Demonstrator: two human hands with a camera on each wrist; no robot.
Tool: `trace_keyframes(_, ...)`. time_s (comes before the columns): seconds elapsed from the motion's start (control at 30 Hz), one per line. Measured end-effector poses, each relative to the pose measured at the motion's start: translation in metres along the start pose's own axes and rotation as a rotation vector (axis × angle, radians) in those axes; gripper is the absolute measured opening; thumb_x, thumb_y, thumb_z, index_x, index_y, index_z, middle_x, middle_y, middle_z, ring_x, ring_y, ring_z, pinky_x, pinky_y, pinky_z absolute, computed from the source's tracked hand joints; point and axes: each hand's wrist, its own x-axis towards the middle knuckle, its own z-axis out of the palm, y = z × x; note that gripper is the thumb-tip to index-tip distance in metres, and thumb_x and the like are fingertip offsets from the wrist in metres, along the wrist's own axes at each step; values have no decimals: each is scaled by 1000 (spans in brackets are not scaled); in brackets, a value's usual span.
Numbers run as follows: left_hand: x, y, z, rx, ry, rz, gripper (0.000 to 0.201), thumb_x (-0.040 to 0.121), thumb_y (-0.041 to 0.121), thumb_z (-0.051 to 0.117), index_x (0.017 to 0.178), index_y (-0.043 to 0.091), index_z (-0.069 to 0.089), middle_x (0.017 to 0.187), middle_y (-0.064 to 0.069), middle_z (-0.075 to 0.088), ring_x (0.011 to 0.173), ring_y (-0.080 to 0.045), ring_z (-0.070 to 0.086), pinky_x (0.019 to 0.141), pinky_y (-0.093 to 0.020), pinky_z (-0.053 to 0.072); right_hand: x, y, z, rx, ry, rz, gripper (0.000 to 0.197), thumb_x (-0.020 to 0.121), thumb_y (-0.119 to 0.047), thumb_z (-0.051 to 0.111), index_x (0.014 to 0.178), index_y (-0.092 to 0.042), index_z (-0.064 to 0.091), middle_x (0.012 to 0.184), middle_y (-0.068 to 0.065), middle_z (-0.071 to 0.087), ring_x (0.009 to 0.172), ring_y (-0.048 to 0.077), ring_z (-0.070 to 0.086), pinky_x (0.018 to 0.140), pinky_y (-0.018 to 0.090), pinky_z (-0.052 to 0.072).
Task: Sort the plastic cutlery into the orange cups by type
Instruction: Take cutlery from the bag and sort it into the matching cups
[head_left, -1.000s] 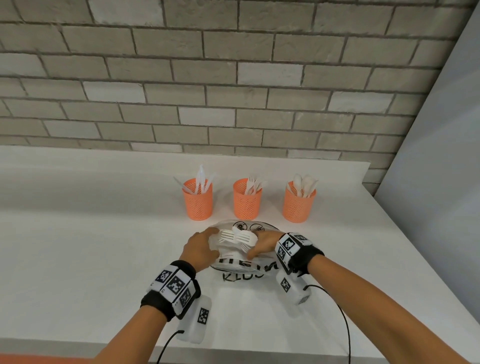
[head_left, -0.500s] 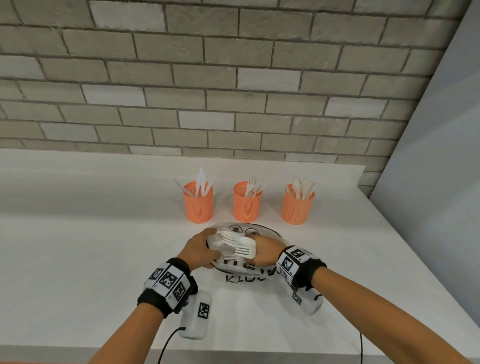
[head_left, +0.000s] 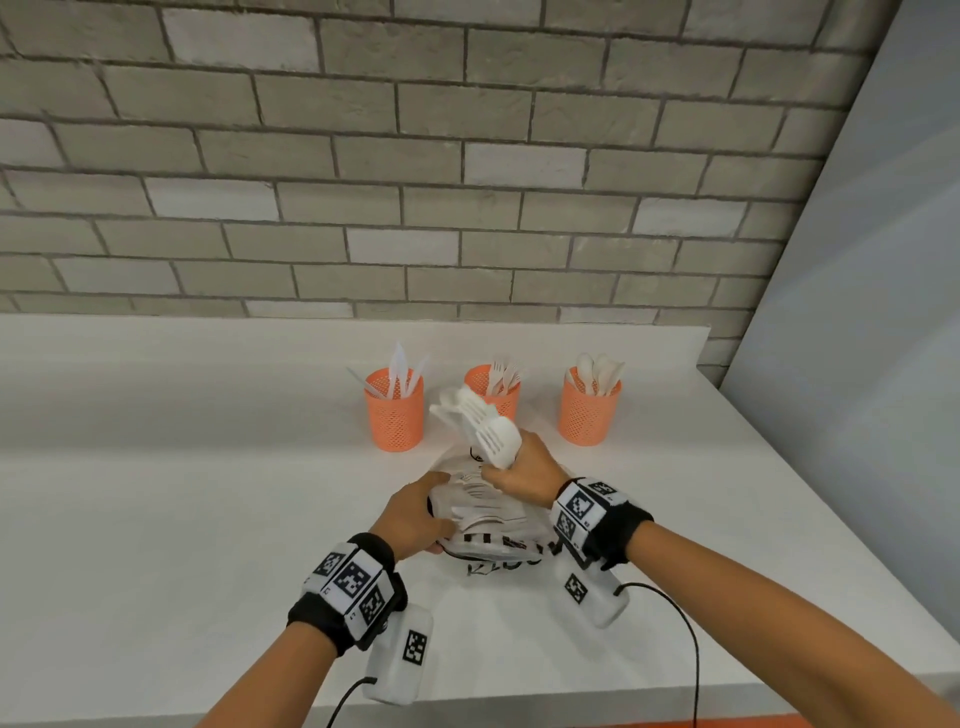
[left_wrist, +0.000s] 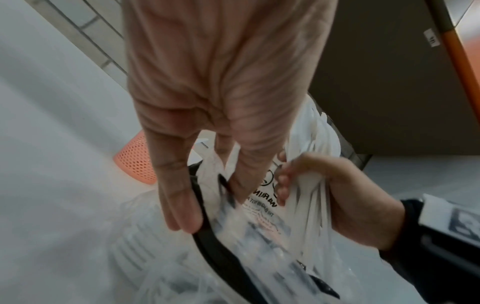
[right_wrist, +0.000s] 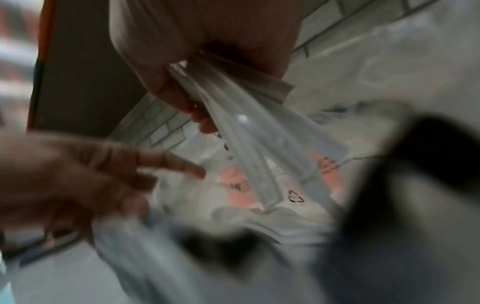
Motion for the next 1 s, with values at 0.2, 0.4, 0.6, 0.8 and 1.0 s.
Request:
trace_keyframes(0.2,-5,0,-11,249,121,90,36,88,22,60,123,18,55,124,-12,47,111,-26,53,96,-27,40,16,-24,-14,353,212,111,18,79,7,49,71,-8,51,53,5,46,42,10,48,48,25,46)
trace_keyframes(0.4,-15,31,-15,-62,415,367,14,93,20,52,98,12,63,97,2,56,88,-15,55,73,-17,46,27,-25,-14,720,438,217,21,80,6,47,66,-10,50,49,2,44,36,9,42,40,21,39)
trace_keyframes(0.6,-3,62,-11,-630,216,131,24,99,16,38,106,4,57,91,-5,61,82,-14,58,77,-23,48,33,-45,-35,1018,444,244,28,83,-1,43,58,-13,43,38,-6,42,32,6,38,40,16,34)
trace_keyframes(0.8,34,85,4,-961,-10,-159,38,100,34,33,107,2,53,100,-13,58,85,-21,56,85,-34,45,41,-57,-62,988,490,113,27,85,1,44,61,-11,45,46,1,41,34,10,40,36,17,38)
trace_keyframes(1.0,67,116,23,-1253,-109,-233,46,99,37,33,113,-3,49,92,-16,54,76,-23,52,72,-31,48,62,-53,-74,769,541,18,22,79,5,49,61,-6,49,38,-4,46,34,8,45,39,19,41)
